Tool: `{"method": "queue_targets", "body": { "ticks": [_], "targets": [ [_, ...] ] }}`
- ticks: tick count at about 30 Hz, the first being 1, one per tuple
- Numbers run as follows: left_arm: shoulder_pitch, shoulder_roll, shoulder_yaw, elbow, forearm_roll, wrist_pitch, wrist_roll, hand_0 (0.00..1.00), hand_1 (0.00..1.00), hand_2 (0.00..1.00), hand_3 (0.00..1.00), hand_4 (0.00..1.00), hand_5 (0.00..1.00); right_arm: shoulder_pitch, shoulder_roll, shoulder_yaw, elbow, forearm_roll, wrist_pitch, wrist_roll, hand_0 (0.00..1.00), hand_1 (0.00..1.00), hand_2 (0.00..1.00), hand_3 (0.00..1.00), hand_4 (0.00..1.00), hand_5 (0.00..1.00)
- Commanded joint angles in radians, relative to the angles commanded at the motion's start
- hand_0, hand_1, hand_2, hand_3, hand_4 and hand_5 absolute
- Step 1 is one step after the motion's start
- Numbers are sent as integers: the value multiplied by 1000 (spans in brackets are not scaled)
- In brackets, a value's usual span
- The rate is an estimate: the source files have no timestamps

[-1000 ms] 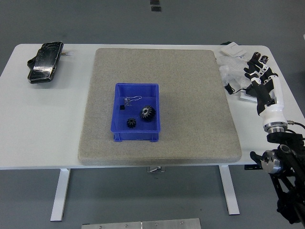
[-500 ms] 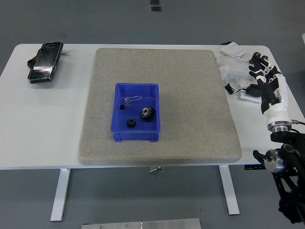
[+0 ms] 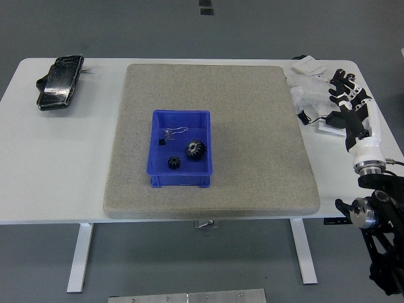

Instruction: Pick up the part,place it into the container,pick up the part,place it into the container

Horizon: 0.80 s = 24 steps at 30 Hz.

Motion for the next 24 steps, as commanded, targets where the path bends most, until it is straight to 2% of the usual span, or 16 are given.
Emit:
{"method": "queue_targets", "body": {
  "ticks": [24],
  "targets": [
    [1,-4,4,0,-2,0,0,642,567,564,609,679,245,4,-7,23,11,-17,3,-6,801,733,755,705,725,440]
  ]
}}
